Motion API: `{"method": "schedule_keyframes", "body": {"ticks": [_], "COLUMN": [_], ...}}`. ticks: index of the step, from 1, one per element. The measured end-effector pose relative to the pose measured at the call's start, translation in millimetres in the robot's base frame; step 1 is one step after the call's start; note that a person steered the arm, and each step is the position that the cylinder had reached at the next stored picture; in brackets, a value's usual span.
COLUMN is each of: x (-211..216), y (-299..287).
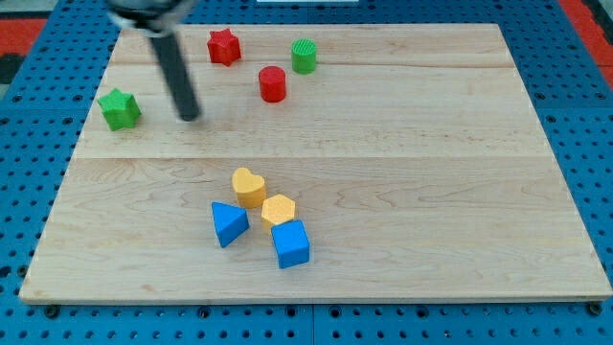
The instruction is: Place the red circle to the bottom right of the green circle
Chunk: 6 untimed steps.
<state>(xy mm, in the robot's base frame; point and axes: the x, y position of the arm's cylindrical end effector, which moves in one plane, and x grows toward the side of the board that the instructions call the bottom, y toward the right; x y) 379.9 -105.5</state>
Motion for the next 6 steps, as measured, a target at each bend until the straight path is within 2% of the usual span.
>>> {"method": "schedule_keyframes", "body": {"ticks": [1,2,3,4,6], "x": [-8.6,-70.9,-93.9,-59.1,-52.5], "y": [121.6,137.9,58.5,-4.3,66.1]}}
